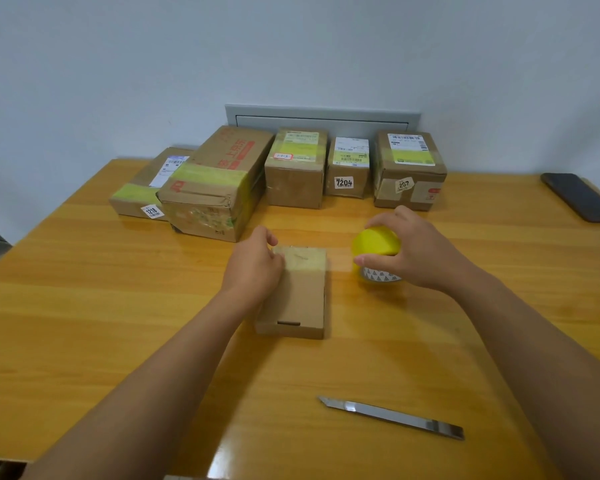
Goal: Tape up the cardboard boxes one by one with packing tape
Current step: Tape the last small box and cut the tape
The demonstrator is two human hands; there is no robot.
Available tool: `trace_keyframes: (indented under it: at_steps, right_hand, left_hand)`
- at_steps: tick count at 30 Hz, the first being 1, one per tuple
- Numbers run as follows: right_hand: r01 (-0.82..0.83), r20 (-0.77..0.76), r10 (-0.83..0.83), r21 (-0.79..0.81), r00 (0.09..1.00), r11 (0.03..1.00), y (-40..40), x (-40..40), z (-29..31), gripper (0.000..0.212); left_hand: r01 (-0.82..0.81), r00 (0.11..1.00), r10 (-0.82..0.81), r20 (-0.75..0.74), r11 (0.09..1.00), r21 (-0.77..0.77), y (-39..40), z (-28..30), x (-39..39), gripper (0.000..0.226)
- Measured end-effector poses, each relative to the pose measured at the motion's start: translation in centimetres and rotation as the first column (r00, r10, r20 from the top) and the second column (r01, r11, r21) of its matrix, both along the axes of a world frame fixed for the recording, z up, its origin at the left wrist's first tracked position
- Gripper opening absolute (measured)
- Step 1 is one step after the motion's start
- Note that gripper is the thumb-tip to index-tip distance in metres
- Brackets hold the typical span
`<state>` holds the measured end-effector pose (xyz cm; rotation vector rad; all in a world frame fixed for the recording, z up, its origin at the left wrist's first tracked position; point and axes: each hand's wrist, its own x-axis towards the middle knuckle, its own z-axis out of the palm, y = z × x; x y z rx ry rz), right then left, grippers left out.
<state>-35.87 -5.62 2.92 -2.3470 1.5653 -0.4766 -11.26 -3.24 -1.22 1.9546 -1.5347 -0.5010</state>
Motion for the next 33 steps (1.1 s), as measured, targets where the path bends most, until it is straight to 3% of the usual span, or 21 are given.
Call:
trace_keyframes:
  at_steps: [13,15,18,23,29,33]
  right_hand:
    - [0.010,-0.083,-0.009,0.004,0.997,1.000,-0.1,0.2,0.4,0.067]
    - [0.008,-0.103,-0.009,-0.007,0.995,1.000,0.0,0.2,0.4,0.069]
    - [0.015,-0.122,-0.018,-0.026,0.992,1.000,0.2,0.3,0.3,0.073]
    - [0.021,-0.268,-0.056,-0.131,0.962,0.991,0.5,0.7,0.1,0.076]
    - [-0.024,-0.299,-0.027,-0.165,0.954,0.986,1.4,1.5,-0.7,0.055]
    - [0.002,-0.330,-0.059,-0.171,0.942,0.985,1.7,2.0,-1.0,0.052]
  left_hand:
    - [0.014,0.997,-0.013,0.070,1.000,-0.013,0.1,-0.6,-0.1,0.019]
    - [0.051,0.984,-0.040,0.175,0.997,-0.059,0.7,-0.8,-0.1,0.013]
    - [0.178,0.865,-0.099,0.491,0.977,-0.116,1.0,-1.2,-0.3,0.024]
    - [0.283,0.795,-0.235,0.559,0.959,0.001,2.0,-1.0,-1.5,0.039]
    - [0.301,0.763,-0.323,0.560,0.944,0.134,3.2,-0.3,-1.6,0.050]
    - [0.267,0.748,-0.356,0.561,0.934,0.236,3.8,-0.6,-2.1,0.073]
